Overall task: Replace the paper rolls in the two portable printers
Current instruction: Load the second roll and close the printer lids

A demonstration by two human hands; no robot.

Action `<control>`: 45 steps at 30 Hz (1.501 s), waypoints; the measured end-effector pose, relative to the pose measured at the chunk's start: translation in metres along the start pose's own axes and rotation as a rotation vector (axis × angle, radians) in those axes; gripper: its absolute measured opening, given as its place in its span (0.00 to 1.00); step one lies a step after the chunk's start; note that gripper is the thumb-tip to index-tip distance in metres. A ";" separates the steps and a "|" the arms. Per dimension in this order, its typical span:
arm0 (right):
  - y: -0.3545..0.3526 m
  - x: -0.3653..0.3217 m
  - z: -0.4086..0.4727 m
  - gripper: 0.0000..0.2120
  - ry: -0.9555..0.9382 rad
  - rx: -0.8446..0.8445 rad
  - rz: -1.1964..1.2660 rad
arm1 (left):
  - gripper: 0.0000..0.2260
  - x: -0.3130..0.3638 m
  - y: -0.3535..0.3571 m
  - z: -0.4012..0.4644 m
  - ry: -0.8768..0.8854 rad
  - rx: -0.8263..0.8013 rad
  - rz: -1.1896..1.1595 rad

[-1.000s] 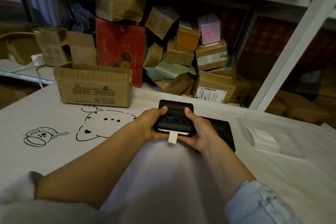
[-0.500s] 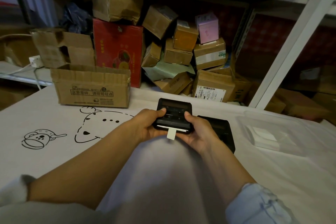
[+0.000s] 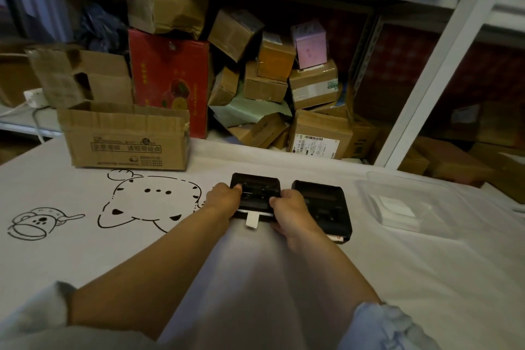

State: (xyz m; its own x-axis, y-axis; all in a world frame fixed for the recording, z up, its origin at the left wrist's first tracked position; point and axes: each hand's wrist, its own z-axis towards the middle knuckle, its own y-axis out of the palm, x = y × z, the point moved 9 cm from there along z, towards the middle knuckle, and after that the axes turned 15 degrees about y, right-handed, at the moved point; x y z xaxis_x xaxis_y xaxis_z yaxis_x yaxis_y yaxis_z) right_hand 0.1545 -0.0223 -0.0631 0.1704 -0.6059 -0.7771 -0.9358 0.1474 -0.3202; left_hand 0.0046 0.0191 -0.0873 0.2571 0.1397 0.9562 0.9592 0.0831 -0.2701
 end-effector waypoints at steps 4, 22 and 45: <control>-0.003 -0.002 -0.010 0.16 -0.099 0.039 -0.153 | 0.14 -0.003 0.000 0.006 0.066 -0.002 0.099; -0.122 0.052 0.027 0.25 0.022 0.290 -0.120 | 0.12 0.050 0.112 -0.062 0.007 -0.280 -0.172; -0.110 0.049 0.044 0.24 0.155 -0.153 0.616 | 0.14 0.041 0.130 -0.055 -0.097 -0.219 -0.537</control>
State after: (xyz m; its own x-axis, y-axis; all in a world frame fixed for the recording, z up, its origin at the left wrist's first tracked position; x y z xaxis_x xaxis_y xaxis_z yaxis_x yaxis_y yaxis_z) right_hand 0.2791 -0.0340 -0.0904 -0.4464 -0.5536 -0.7030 -0.8835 0.3971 0.2483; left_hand 0.1460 -0.0187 -0.0771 -0.2732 0.2251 0.9353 0.9567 -0.0376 0.2885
